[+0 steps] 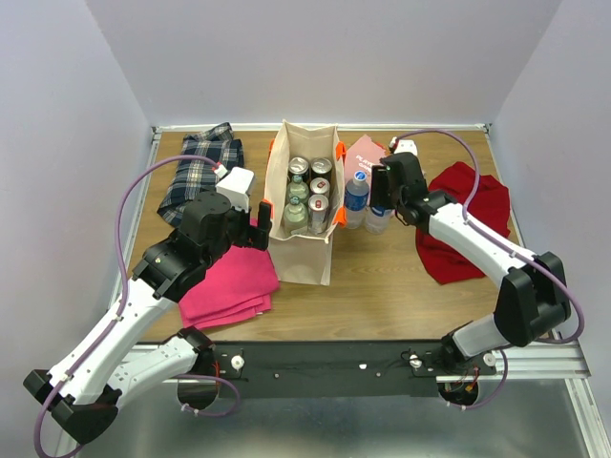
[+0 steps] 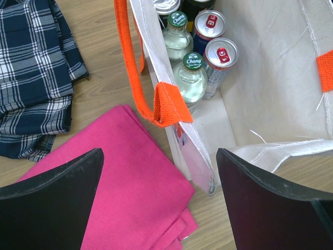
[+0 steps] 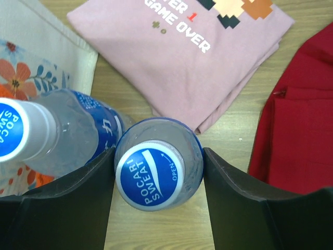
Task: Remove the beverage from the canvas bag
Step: Place the drink at the center of the board.
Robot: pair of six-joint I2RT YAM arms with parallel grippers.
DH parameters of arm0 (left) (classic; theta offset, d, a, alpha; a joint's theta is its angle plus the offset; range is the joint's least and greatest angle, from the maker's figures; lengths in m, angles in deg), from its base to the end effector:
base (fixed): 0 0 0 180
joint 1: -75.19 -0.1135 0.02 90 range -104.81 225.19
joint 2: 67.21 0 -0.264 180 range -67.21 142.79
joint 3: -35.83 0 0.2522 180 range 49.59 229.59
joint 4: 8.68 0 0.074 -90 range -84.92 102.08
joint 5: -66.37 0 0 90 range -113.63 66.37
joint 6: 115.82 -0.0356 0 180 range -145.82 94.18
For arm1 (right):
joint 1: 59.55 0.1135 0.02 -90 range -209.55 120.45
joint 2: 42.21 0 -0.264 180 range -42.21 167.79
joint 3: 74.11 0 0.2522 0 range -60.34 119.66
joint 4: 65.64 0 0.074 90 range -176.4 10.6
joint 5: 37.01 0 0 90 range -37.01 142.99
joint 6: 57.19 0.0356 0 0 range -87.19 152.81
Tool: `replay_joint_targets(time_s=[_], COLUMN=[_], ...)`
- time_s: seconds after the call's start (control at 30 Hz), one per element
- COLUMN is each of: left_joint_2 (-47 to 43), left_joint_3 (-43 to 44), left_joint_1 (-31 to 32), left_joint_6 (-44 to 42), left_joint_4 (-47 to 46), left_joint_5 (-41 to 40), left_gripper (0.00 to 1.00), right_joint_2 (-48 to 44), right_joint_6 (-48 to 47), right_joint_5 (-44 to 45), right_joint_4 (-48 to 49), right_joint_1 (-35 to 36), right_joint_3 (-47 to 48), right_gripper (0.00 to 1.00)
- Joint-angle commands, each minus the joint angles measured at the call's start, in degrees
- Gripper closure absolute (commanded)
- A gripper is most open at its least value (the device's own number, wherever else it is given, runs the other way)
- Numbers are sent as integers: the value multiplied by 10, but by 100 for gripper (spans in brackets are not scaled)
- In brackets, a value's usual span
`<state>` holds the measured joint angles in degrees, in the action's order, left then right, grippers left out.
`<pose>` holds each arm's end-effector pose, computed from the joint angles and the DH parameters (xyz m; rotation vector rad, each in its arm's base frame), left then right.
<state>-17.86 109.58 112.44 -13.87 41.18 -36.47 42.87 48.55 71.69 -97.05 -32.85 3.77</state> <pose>0.1448 -0.1001 0.3713 0.3013 1.9954 -0.3232 0.3015 0.1389 0.2777 -0.0365 2.2033 0.0454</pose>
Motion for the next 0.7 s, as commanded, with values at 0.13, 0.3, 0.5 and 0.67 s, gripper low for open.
replay_joint_targets(time_s=[0.13, 0.3, 0.5, 0.67], left_joint_2=[-7, -7, -6, -11], left_joint_3=[-4, -5, -5, -10], left_joint_1=[2, 3, 2, 2], left_joint_6=[1, 2, 0, 2], left_joint_4=[-6, -7, -8, -3], left_joint_5=[0, -1, -1, -5], left_gripper=[1, 1, 1, 1], right_joint_2=[23, 33, 40, 23], right_joint_6=[30, 44, 44, 42], right_joint_5=[44, 56, 62, 47], right_joint_4=[25, 39, 42, 22], right_joint_1=[-2, -2, -2, -2], right_joint_3=[-36, -39, -27, -36], right_gripper=[71, 71, 73, 71])
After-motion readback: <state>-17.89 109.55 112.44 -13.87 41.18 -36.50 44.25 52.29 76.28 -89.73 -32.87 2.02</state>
